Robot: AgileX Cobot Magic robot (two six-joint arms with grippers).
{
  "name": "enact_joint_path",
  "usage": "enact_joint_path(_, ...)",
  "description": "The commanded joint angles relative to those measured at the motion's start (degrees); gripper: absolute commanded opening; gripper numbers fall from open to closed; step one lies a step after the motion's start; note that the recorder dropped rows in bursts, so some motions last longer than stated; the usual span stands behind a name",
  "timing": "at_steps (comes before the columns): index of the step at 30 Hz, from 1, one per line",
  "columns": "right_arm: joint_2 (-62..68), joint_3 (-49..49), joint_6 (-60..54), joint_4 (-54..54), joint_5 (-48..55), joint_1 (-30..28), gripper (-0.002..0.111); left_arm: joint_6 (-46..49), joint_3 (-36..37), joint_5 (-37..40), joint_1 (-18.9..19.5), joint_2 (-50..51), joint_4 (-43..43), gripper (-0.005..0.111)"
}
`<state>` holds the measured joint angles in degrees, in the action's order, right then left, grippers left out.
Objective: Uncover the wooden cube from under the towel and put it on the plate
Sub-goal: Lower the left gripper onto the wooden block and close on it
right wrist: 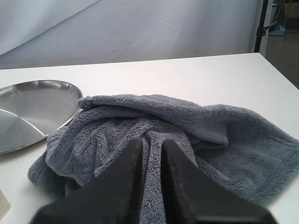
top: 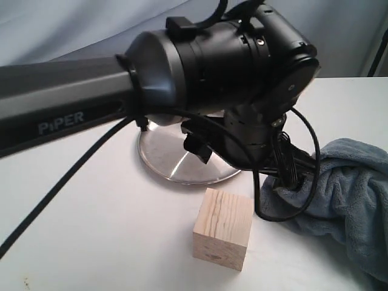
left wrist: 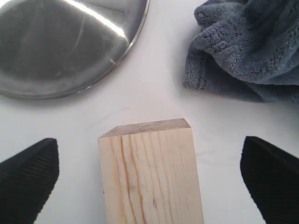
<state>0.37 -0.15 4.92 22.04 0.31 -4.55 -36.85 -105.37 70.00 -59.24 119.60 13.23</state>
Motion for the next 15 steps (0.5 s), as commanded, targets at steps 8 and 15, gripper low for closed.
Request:
enact_joint_path(8, -0.4, 0.1, 0.2, 0.3, 0.7, 0.0, 0.003, -3.4, 3.4, 0.0, 0.1, 4.0, -2.3, 0.105)
enact_joint_path(15, -0.4, 0.1, 0.2, 0.3, 0.7, 0.0, 0.003, -4.7, 9.8, 0.0, 1.1, 4.0, -2.8, 0.105)
